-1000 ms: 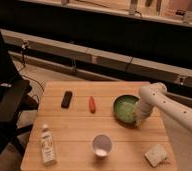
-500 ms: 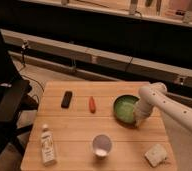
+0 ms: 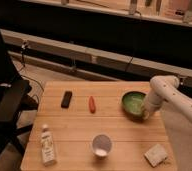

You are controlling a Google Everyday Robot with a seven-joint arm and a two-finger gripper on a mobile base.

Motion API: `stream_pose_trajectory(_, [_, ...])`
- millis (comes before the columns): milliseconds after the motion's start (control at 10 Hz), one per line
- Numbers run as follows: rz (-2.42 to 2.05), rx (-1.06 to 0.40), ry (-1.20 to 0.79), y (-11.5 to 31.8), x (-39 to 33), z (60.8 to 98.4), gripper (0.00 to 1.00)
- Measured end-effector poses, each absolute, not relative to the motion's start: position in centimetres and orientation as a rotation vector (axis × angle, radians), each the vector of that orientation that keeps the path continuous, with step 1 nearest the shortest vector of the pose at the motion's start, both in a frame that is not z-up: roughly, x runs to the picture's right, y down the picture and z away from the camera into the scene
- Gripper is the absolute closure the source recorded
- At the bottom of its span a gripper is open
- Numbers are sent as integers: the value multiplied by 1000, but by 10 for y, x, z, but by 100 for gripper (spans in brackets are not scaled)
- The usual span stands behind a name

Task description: Drag the ceramic bowl in a circle

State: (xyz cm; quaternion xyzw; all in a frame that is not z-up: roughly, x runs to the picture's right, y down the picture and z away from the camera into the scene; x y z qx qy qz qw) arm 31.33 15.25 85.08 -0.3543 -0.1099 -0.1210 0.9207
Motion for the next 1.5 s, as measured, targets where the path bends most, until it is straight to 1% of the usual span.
stream_pose_trajectory(400, [-415, -704, -248, 129, 256, 852, 100])
stream_pose_trajectory(600, [-472, -712, -263, 134, 237, 850, 100])
stream_pose_trajectory(800, [-501, -725, -292, 149, 217, 843, 100])
stream_pose_trajectory(1200, [-449, -795, -323, 205, 241, 810, 100])
stream_pose_trajectory(1400, [-379, -812, -291, 212, 273, 805, 100])
stream_pose_trajectory(1500, [-328, -825, -268, 211, 295, 807, 95])
